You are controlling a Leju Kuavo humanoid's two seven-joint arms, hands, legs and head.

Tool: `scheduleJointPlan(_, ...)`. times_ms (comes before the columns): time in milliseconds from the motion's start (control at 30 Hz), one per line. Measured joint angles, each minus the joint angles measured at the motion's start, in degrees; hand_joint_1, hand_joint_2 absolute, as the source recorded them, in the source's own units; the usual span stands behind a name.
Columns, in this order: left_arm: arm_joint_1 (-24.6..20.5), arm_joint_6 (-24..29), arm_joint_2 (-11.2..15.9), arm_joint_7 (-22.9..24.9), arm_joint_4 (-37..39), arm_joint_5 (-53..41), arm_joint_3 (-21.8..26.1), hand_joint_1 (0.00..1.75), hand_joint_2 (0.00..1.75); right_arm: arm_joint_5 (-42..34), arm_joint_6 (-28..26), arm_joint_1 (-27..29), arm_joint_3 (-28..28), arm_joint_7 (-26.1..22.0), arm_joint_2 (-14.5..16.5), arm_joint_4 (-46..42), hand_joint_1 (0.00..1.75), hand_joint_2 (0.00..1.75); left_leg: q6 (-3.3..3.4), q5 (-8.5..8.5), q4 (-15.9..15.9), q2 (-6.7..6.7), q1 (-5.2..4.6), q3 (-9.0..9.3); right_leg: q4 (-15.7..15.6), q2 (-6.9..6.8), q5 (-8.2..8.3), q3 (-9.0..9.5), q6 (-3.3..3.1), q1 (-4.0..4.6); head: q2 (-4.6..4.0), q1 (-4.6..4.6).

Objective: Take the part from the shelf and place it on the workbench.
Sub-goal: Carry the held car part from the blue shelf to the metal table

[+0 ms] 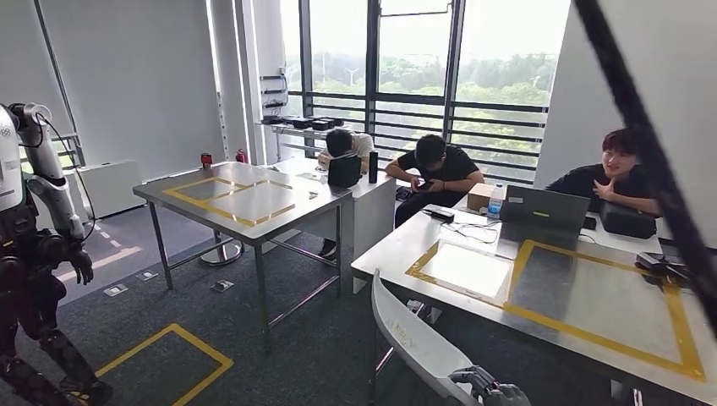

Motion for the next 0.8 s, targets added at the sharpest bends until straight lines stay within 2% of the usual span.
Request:
scheduleJointPlan(33,0.0,0.0,0.0,0.0,0.0,0.1,0.0,0.00,1.75,0.0,-0.1,0.2,-0.4,-0.2,0.0,-0.4,1.75,1.75,-0.37,-1.04,1.6,-1.64,0.07,-0.66,-0.4,0.58,0.35,0.20,-0.20,-0.34,0.00,-0.02)
scheduleJointPlan(100,0.1,-0.1,-0.1,0.0,0.0,0.2,0.0,0.00,1.75,0.0,-0.4,0.6,-1.0,-0.6,0.0,-0.8,1.75,1.75,-1.02,-4.38,7.9,-5.13,0.38,-3.63,-0.7,1.76,0.68,0.21,-0.39,-0.75,0.00,-0.11)
scheduleJointPlan(133,0.2,-0.1,-0.1,0.0,0.0,0.2,0.0,0.00,1.75,0.0,-0.5,1.0,-1.2,-0.9,0.0,-0.9,1.75,1.75,-1.28,-5.80,11.5,-5.76,0.55,-5.30,-0.6,2.47,0.74,0.06,-0.40,-0.84,0.00,-0.14)
scheduleJointPlan(167,0.3,-0.1,0.0,0.0,0.0,0.1,0.0,0.00,1.75,0.0,-0.6,1.4,-1.3,-1.0,0.0,-1.0,1.75,1.75,-1.50,-6.29,13.8,-5.94,0.70,-6.41,-0.4,3.24,0.77,-0.08,-0.35,-0.94,0.00,-0.16)
scheduleJointPlan(200,0.4,-0.1,0.0,0.1,0.0,0.1,0.0,0.00,1.75,0.0,-0.8,1.9,-1.5,-1.0,0.0,-1.1,1.75,1.75,-1.70,-5.59,13.9,-6.00,0.84,-6.55,-0.2,4.08,0.77,-0.21,-0.22,-1.07,0.00,-0.17)
scheduleJointPlan(233,0.4,-0.1,0.0,0.3,0.0,0.0,0.0,0.00,1.75,0.0,-0.9,2.2,-1.6,-1.0,0.0,-1.3,1.75,1.75,-1.87,-3.94,11.9,-6.17,1.02,-5.64,0.0,4.89,0.75,-0.32,-0.03,-1.23,0.00,-0.18)
scheduleJointPlan(267,0.4,-0.1,0.0,0.5,0.0,-0.1,0.0,0.00,1.75,0.0,-1.0,2.4,-1.8,-1.0,0.0,-1.5,1.75,1.75,-2.07,-1.83,8.3,-6.89,1.27,-3.92,0.3,5.67,0.66,-0.44,0.25,-1.43,0.00,-0.20)
scheduleJointPlan(300,0.3,-0.1,0.0,0.7,0.0,-0.2,0.0,0.00,1.75,0.1,-1.1,2.5,-2.0,-0.9,0.0,-1.8,1.75,1.75,-2.25,-0.46,4.5,-8.39,1.53,-2.15,0.6,6.37,0.54,-0.65,0.65,-1.53,0.00,-0.21)
scheduleJointPlan(367,0.0,-0.1,0.0,1.3,0.0,-0.3,0.0,0.00,1.75,0.2,-1.1,2.6,-2.5,-0.8,0.1,-2.4,1.75,1.75,-2.09,0.50,0.2,-10.63,1.83,-0.05,1.2,7.67,0.53,-1.30,1.56,-1.67,0.00,-0.20)
scheduleJointPlan(400,-0.1,-0.2,0.0,1.7,0.0,-0.3,0.0,0.00,1.75,0.3,-1.1,2.7,-2.7,-0.7,0.1,-2.7,1.75,1.75,-1.74,0.24,-0.1,-10.88,1.73,0.08,1.2,8.33,0.71,-1.63,2.07,-1.74,0.00,-0.20)
scheduleJointPlan(467,-0.2,-0.2,-0.1,2.4,0.0,-0.3,0.0,0.00,1.75,0.4,-1.0,3.1,-3.0,-0.6,0.1,-3.1,1.75,1.75,-0.79,0.60,-0.2,-9.40,1.60,0.08,1.0,9.30,1.11,-2.05,2.87,-1.99,0.00,-0.18)
scheduleJointPlan(500,-0.3,-0.1,-0.1,2.7,0.0,-0.3,0.0,0.00,1.75,0.4,-0.9,3.3,-3.2,-0.6,0.1,-3.2,1.75,1.75,-0.32,0.77,-0.4,-8.70,1.60,0.07,1.6,8.50,0.80,-2.41,3.13,-1.95,0.00,-0.11)
scheduleJointPlan(533,-0.3,-0.1,-0.1,2.9,0.0,-0.4,0.0,0.00,1.75,0.5,-0.9,3.3,-3.4,-0.5,0.1,-3.2,1.75,1.75,0.06,0.91,-0.5,-7.94,1.64,0.04,3.1,6.92,-0.17,-3.22,3.30,-1.84,0.00,-0.03)
scheduleJointPlan(600,-0.2,-0.2,0.0,3.3,-0.1,-0.6,0.0,0.00,1.75,0.5,-0.9,3.4,-3.6,-0.6,0.1,-3.3,1.75,1.75,0.55,0.97,-0.6,-6.38,1.42,-0.10,9.9,3.03,-3.75,-6.42,3.52,-1.60,0.00,0.12)
scheduleJointPlan(633,-0.2,-0.2,0.0,3.5,-0.1,-0.7,0.0,0.00,1.75,0.5,-0.9,3.6,-3.6,-0.5,0.1,-3.3,1.75,1.75,0.65,0.95,-0.6,-5.51,1.25,-0.18,13.9,2.10,-5.47,-8.31,3.58,-1.60,0.00,0.13)
scheduleJointPlan(667,-0.1,-0.2,0.0,3.7,-0.1,-0.8,0.0,0.00,1.75,0.5,-0.9,3.8,-3.7,-0.5,0.1,-3.3,1.75,1.75,0.71,0.92,-0.6,-4.62,1.12,-0.22,16.8,1.73,-6.38,-9.63,3.56,-1.60,0.00,0.14)
scheduleJointPlan(700,-0.2,-0.3,0.0,3.8,-0.1,-1.0,0.0,0.00,1.75,0.5,-0.9,4.0,-3.7,-0.4,0.1,-3.3,1.75,1.75,0.76,0.89,-0.6,-3.75,1.02,-0.24,17.7,1.59,-6.24,-9.92,3.45,-1.57,0.00,0.16)
scheduleJointPlan(733,-0.2,-0.3,0.0,3.9,-0.1,-1.1,0.0,0.00,1.75,0.5,-0.9,4.1,-3.8,-0.3,0.1,-3.4,1.75,1.75,0.77,0.86,-0.6,-2.93,0.95,-0.20,16.0,1.42,-5.07,-8.90,3.27,-1.50,0.00,0.17)
scheduleJointPlan(767,-0.3,-0.4,0.0,4.0,-0.1,-1.2,0.0,0.00,1.75,0.5,-0.9,4.1,-3.9,-0.1,0.1,-3.5,1.75,1.75,0.77,0.80,-0.6,-2.16,0.90,-0.12,12.3,0.88,-3.29,-6.77,2.99,-1.35,0.00,0.17)
scheduleJointPlan(800,-0.5,-0.5,0.0,4.0,-0.1,-1.3,0.0,0.00,1.75,0.5,-0.8,4.1,-4.0,0.0,0.1,-3.6,1.75,1.75,0.72,0.73,-0.6,-1.47,0.83,0.00,7.9,-0.36,-1.82,-4.35,2.58,-1.05,0.00,0.18)
